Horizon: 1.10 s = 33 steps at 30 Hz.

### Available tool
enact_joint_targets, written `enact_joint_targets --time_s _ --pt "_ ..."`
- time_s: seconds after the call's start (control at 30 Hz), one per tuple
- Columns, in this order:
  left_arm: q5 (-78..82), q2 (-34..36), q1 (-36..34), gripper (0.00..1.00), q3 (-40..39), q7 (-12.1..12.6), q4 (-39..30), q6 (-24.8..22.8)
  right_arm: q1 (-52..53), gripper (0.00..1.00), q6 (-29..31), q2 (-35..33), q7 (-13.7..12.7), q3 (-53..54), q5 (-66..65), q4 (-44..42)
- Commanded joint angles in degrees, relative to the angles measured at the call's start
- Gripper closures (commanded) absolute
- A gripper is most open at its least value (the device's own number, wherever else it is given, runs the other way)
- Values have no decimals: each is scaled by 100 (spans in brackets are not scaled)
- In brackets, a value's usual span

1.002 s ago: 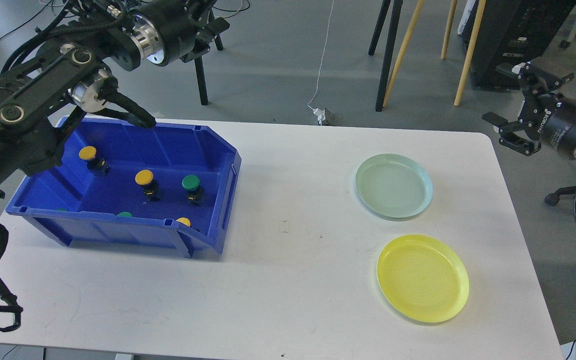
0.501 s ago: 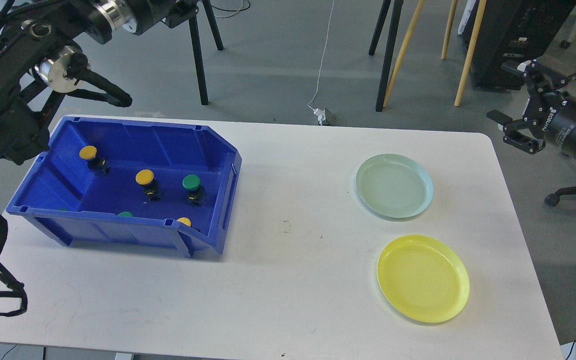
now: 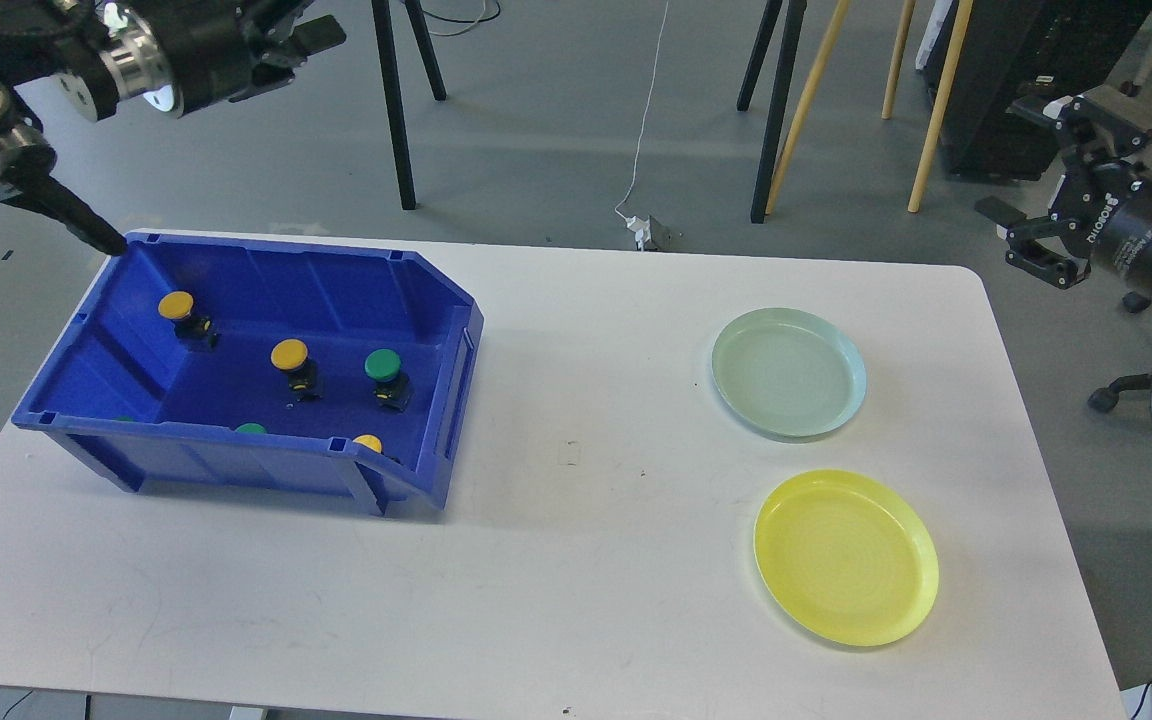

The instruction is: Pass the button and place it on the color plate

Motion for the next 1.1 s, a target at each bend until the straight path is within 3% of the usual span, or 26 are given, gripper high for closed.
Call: enact_joint_targets --time_s 0.0,0.17,0.23,0.27,0.4,0.67,0.97,1.07 --pt "0 154 1 0 -149 -54 -31 112 -15 0 0 6 33 23 0 -24" --pt "-53 58 1 0 -335 -98 -31 542 -32 0 0 6 59 23 0 -24" --pt "-97 75 1 0 -413 -386 -22 561 -32 0 0 6 59 32 0 -24" --pt "-149 101 1 0 -483 -684 -13 552 -32 0 0 6 59 32 0 -24" --pt "-158 76 10 0 -475 -2608 355 525 -41 0 0 6 59 32 0 -15" --pt "-947 -136 309 0 -502 -2608 506 929 -41 0 0 15 59 32 0 -6" --pt "-1354 48 327 3 -467 -2608 506 640 -32 0 0 164 59 32 0 2" --pt "-1039 224 335 8 -414 -2419 532 648 -32 0 0 156 59 41 0 2"
